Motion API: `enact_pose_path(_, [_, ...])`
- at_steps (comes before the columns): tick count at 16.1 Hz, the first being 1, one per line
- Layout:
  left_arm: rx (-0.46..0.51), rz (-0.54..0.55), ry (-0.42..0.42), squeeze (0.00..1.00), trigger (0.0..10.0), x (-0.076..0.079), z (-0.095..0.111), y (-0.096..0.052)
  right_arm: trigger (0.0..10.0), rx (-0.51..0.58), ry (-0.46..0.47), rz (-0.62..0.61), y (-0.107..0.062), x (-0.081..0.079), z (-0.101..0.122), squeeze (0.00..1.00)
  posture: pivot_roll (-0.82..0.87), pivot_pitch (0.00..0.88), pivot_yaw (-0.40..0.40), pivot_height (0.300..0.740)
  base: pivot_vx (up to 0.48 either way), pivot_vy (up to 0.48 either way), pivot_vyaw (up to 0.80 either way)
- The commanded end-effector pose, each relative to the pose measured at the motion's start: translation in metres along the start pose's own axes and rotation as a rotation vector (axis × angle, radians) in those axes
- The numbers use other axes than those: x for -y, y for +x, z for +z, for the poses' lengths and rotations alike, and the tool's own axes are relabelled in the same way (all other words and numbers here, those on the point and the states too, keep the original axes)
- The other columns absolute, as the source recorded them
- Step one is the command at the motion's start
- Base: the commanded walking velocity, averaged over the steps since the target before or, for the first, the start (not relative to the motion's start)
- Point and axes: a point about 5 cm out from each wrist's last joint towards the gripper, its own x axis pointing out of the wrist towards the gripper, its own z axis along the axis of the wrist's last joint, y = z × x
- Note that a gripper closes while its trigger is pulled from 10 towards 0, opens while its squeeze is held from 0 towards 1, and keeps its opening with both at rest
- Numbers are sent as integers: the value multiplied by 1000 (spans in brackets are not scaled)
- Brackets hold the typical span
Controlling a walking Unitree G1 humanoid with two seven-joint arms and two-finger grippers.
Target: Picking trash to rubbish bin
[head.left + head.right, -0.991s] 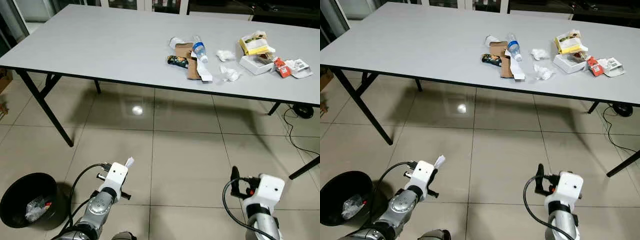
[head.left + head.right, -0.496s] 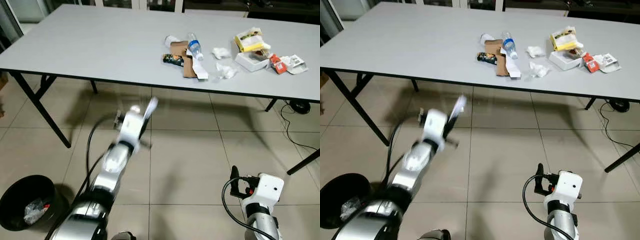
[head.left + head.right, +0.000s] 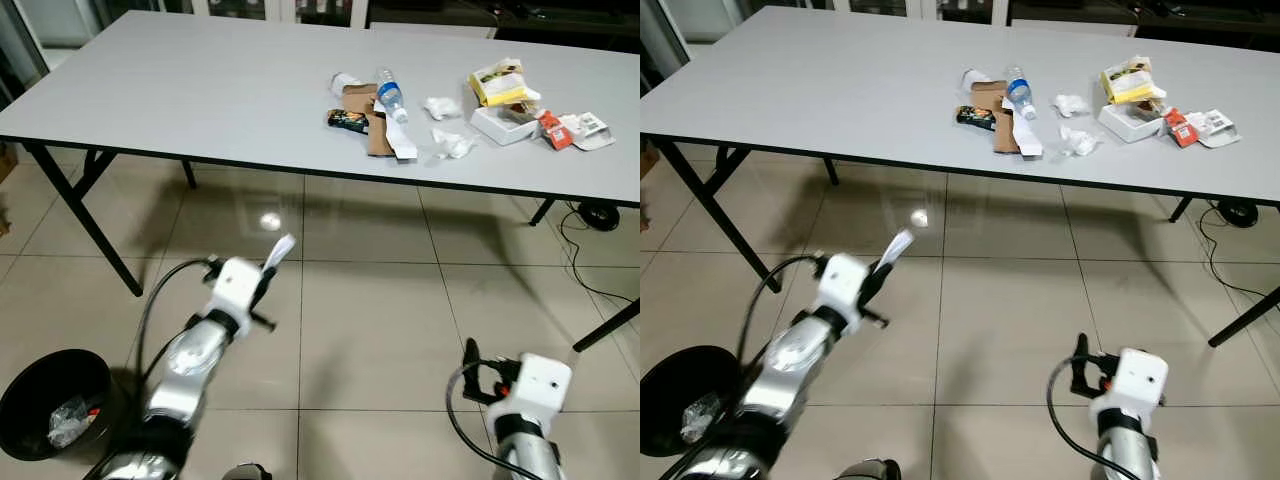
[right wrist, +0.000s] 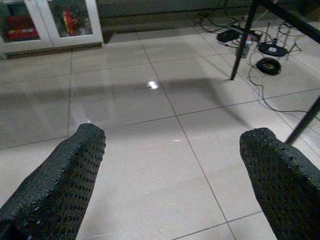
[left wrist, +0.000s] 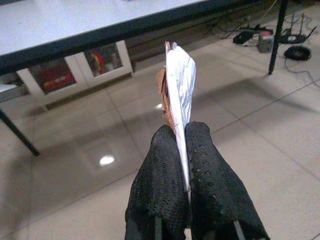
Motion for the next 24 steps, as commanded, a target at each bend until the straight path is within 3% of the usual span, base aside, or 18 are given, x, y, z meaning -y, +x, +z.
enact_pose_path(1, [3,-18,11,0,10000,-1,1,-5,10000,-2,3,-13,-2,4,2,0,132,94,-23,740,0,0,0])
enact_pose_path(4, [43,-33,32,0,10000,2,8,-6,10000,14,0,-16,-3,6,8,0,137,94,-28,740,0,0,0])
enact_pose_path(9, [135,-87,27,0,10000,11,42,2,10000,139,-62,72,-10,-9,43,0,140,98,-35,740,0,0,0])
enact_pose_path(15, [115,-64,10,0,10000,9,50,4,10000,160,-96,149,-8,-29,55,0,183,127,-89,740,0,0,0])
enact_pose_path(19, [140,-62,-15,0,10000,18,65,9,10000,160,-104,146,-5,-20,62,0,196,136,-96,740,0,0,0])
enact_pose_path(24, [156,-132,-43,0,10000,29,77,26,10000,135,-98,68,-10,-7,52,0,155,104,-25,740,0,0,0])
